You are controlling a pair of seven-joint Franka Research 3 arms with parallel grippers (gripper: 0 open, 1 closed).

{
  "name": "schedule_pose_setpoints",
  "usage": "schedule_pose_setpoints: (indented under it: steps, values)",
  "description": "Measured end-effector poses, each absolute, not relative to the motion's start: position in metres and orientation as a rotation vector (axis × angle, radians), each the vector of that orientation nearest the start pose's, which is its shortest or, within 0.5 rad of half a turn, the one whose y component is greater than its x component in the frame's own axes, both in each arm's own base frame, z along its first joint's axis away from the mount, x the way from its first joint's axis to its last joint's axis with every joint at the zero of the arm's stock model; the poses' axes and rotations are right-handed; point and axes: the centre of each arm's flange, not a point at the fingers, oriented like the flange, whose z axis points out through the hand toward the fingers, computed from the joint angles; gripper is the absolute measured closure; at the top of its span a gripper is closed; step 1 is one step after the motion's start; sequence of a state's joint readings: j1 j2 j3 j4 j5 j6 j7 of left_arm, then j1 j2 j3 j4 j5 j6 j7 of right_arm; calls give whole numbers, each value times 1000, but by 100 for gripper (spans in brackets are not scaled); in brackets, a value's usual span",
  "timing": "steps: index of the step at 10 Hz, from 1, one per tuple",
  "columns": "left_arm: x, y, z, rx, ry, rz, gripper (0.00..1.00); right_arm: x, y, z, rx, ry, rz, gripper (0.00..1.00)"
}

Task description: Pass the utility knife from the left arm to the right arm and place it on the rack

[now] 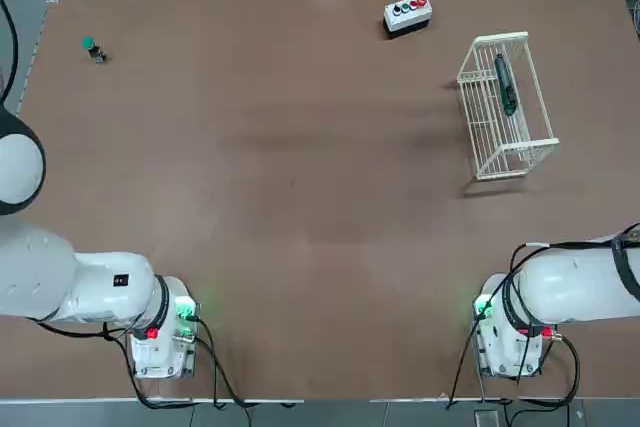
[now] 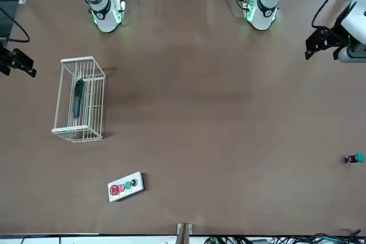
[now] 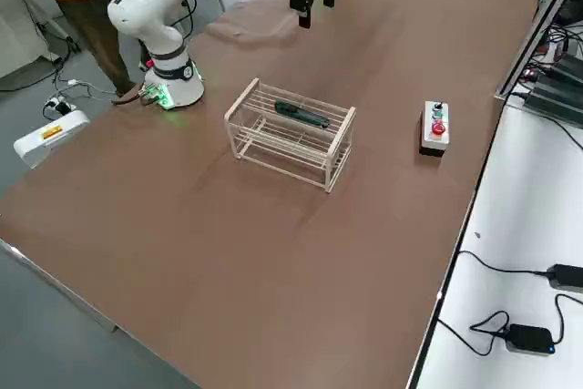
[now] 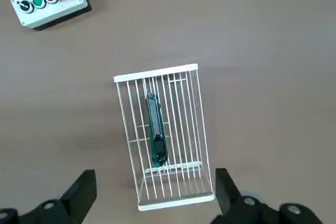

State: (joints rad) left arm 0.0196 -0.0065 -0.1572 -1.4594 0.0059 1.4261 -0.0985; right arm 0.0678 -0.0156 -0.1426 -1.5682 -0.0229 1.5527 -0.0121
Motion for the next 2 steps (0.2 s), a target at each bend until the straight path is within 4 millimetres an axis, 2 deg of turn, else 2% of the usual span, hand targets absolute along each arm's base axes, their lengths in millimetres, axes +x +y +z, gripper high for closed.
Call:
schedule_pose_setpoints:
  steps: [2]
  values:
    - [532, -73, 667, -3131, 60, 40, 0, 547, -41, 633, -3160, 93, 0, 0]
